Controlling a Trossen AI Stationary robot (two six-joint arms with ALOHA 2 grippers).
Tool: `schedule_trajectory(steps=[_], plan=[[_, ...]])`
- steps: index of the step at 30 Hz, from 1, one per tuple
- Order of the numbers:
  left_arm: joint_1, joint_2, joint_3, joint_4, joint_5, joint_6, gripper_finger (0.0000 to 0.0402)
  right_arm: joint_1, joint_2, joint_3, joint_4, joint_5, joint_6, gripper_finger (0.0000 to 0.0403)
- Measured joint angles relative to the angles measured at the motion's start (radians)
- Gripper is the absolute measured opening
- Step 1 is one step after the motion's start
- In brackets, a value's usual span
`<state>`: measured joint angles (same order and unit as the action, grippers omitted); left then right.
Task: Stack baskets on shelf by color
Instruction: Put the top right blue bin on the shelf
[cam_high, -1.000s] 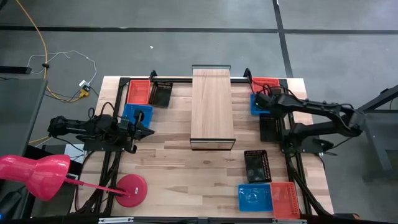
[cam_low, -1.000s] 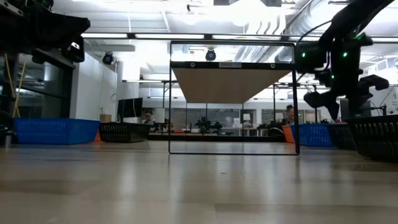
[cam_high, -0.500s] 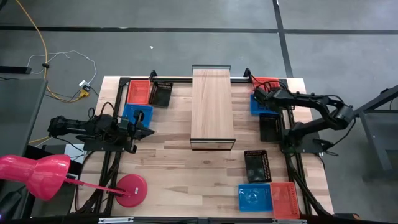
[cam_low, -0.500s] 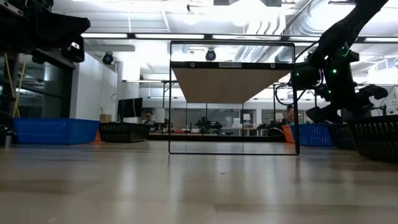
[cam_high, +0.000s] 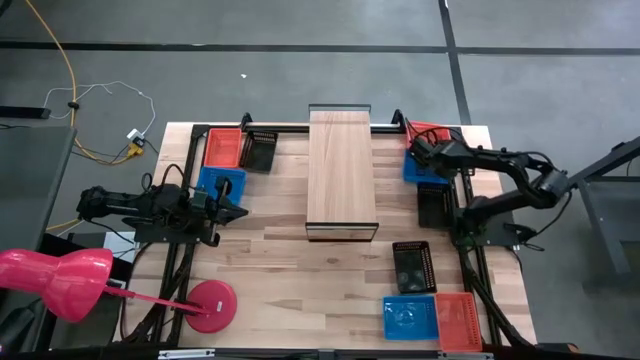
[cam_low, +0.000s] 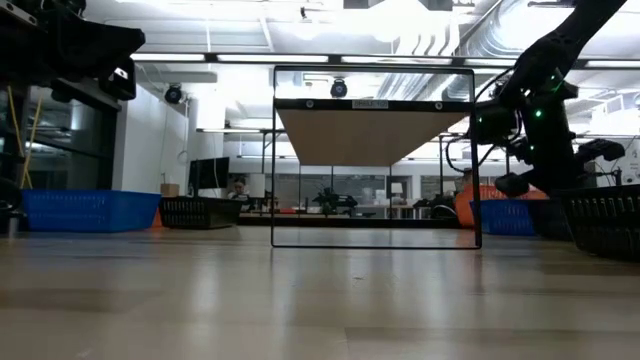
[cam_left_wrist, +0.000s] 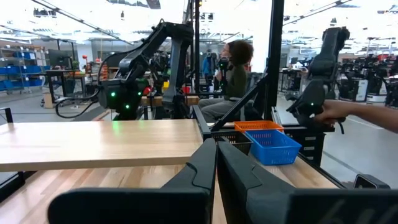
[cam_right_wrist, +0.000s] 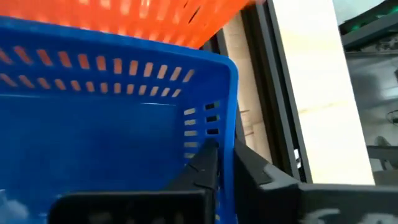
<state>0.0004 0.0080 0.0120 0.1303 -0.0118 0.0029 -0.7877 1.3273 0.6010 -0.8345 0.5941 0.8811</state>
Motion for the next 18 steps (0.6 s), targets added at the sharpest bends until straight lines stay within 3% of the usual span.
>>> schedule_trajectory(steps=[8, 18], plan=[[0.000, 0.000, 0.000, 0.000, 0.000, 0.000, 0.0003, 0.055, -0.146, 0.070, -0.192, -0.037, 0.011, 0.0004], [0.000, 0.000, 0.000, 0.000, 0.000, 0.000, 0.0003, 0.142, -0.268, 0.306, -0.457, -0.092, -0.025, 0.0001]])
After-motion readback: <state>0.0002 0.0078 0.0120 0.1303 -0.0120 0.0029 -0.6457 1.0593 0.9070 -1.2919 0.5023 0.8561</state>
